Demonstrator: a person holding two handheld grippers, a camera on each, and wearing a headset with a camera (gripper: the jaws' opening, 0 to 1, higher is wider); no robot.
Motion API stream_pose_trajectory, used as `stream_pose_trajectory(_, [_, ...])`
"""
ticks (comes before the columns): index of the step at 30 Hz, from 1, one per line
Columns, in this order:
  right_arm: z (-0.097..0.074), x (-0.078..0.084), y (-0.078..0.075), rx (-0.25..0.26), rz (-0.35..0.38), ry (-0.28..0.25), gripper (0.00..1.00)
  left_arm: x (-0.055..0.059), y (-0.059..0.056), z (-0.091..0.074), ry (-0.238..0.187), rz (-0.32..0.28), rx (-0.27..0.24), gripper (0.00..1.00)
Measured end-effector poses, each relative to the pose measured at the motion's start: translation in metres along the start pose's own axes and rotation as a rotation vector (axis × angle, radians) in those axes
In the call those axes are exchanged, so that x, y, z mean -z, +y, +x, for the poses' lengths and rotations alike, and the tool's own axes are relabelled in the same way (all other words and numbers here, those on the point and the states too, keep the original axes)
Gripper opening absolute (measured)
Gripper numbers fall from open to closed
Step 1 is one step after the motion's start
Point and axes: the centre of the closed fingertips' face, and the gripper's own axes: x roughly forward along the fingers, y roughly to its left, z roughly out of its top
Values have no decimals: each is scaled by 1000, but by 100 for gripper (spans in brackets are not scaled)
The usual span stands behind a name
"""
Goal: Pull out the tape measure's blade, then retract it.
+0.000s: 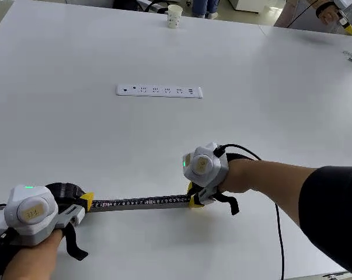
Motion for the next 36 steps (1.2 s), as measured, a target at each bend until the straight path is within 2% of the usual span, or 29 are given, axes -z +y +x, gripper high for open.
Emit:
stream_pose_trajectory(8, [0,-1,-1,21,73,-8,10,2,0,-1,28,6,16,62])
stream_pose_trajectory(13, [0,-1,-2,14,93,-25,10,2,-1,0,38,8,16,62])
stream_pose_trajectory(17, [1,-3,-1,7,58,-14,10,2,-1,0,44,7,18,62])
stream_pose_trajectory(19, [1,-3,-3,-2,94,-15,10,2,0,1,45,4,21,63])
stream_pose_trajectory(23, [2,-5,-2,0,73,-3,10,3,1,3,56,3,22,63])
stream_pose_trajectory(28, [2,-5,-3,1,93,0,10,3,1,3,61,2,23,63])
stream_pose_trajectory(36, [2,-8,-2,17,78,3,10,4,1,2,67,1,23,63])
